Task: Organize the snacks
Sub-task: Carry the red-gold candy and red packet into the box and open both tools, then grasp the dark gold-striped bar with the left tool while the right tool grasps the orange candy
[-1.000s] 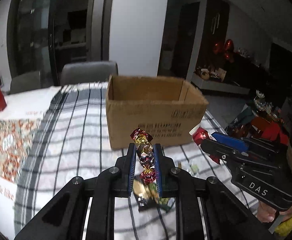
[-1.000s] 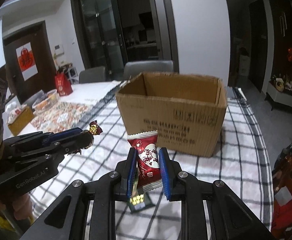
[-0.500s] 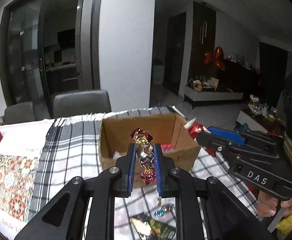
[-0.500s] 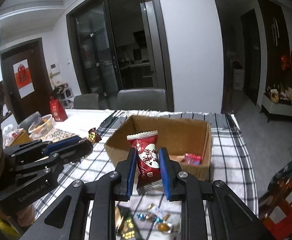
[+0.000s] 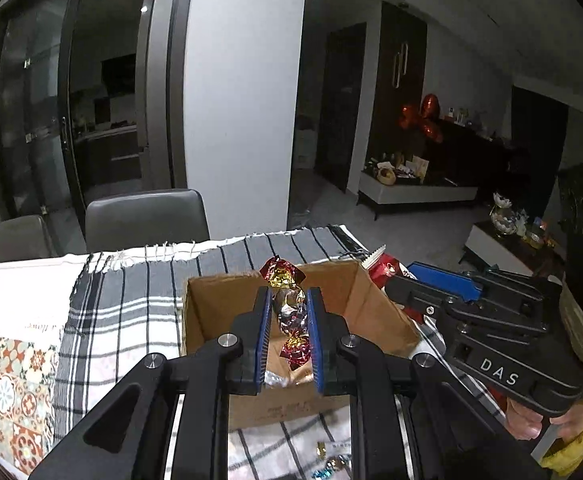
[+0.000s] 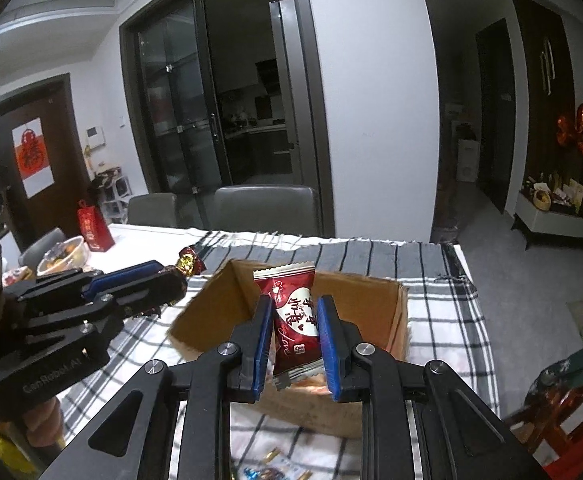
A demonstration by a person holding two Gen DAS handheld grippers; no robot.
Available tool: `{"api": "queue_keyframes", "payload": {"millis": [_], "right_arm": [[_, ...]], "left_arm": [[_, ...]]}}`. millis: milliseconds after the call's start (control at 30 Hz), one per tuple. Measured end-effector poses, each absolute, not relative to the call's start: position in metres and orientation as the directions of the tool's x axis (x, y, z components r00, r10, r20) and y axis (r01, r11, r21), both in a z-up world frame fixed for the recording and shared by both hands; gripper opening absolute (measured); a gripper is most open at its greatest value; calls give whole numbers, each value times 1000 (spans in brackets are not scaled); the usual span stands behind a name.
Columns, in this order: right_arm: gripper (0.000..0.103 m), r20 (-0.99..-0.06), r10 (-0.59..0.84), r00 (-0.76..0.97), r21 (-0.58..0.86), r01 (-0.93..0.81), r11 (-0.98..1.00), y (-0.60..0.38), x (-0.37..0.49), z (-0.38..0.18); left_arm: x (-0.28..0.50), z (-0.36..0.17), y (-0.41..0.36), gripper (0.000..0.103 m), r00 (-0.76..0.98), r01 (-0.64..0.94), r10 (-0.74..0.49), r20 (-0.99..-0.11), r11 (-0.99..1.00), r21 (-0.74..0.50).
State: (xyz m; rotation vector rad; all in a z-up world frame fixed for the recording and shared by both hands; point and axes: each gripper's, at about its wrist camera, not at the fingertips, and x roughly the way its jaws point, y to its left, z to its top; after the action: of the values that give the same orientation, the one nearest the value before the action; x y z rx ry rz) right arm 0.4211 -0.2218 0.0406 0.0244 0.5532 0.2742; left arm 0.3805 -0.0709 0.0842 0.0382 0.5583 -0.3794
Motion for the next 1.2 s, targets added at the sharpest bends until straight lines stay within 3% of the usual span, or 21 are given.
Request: {"api": "queue_keyframes", "payload": {"millis": [133, 233, 267, 467, 867, 1200], "right_arm": [[24, -534, 257, 806, 100, -241, 965, -224, 437, 38], [25, -545, 245, 802, 106, -224, 969, -226, 443, 35], [25, -550, 247, 798, 114, -221, 969, -227, 444, 35], [25, -552, 247, 797, 118, -219, 969, -232, 432, 35], [25, -558, 298, 774, 121, -279, 953, -234, 388, 33], [25, -617, 324, 717, 129, -313, 941, -234, 360, 15]], "left_arm": [[400, 82, -75, 19, 772, 349, -323, -548, 935, -59], [409, 80, -77, 32, 767, 341, -310, -561, 939, -52], [409, 80, -76, 41, 769, 334, -305, -561, 941, -53], [390, 79, -73, 50, 789, 292, -251, -561, 956, -17], [332, 84, -70, 52, 792, 238, -201, -577, 971, -11], [299, 60, -70, 52, 739, 232, -192, -646, 972, -24]]}}
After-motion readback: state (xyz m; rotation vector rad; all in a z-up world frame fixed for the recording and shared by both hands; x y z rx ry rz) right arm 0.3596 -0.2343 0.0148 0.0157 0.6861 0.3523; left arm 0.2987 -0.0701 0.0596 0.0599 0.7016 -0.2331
